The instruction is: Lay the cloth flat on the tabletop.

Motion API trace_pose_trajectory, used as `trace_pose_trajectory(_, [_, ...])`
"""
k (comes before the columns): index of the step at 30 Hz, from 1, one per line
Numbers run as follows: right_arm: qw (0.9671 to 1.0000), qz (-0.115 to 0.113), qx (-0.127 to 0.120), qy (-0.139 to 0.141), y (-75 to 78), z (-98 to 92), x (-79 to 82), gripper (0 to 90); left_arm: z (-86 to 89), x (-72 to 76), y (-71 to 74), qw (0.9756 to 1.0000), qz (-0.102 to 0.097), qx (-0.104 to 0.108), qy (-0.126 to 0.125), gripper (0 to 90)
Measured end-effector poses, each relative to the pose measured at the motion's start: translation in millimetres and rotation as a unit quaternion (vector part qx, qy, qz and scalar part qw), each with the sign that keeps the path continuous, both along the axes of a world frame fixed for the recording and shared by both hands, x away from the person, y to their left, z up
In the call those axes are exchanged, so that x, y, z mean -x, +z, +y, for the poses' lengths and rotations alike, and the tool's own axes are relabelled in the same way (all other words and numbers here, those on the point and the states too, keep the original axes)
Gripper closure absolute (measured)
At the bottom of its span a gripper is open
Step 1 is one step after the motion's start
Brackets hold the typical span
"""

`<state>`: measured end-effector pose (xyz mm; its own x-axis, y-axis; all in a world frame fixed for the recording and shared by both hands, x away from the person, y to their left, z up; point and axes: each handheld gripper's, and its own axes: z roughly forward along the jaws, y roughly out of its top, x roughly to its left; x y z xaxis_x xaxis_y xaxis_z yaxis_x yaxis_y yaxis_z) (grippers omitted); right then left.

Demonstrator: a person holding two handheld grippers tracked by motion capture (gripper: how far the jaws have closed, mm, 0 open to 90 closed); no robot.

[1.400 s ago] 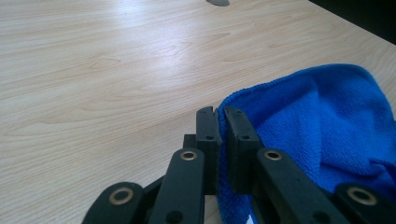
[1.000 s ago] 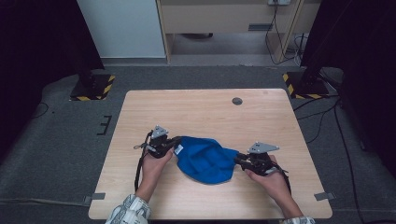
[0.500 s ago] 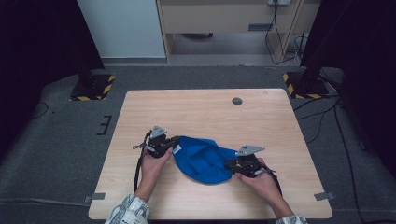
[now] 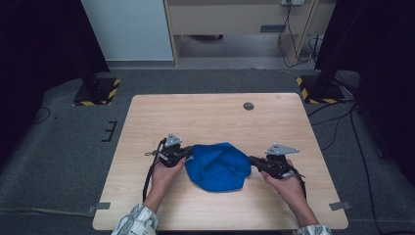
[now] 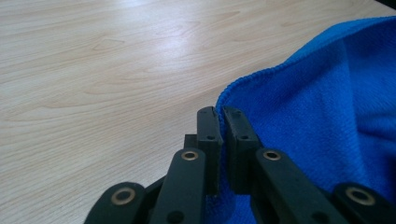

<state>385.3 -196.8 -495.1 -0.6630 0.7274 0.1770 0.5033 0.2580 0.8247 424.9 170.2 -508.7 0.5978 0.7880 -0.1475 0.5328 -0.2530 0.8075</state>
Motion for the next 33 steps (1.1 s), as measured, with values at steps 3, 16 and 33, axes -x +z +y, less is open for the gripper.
trace_pose_trajectory(3, [0.9999,0.008,0.005,-0.006,-5.9,-1.0,-3.1,88.0,-3.7,-1.2,-4.8,0.9999,0.005,-0.004,-0.012,81.3])
trace_pose_trajectory(16, [0.9997,0.015,0.016,-0.009,-10.8,1.7,-4.9,88.4,-5.7,-4.0,-13.4,0.9992,0.005,-0.032,-0.022,50.5])
trace_pose_trajectory(33, [0.9995,0.017,0.023,-0.016,-11.7,1.4,-5.8,89.1,13.1,-2.6,-3.0,0.9989,-0.032,0.031,-0.014,46.1])
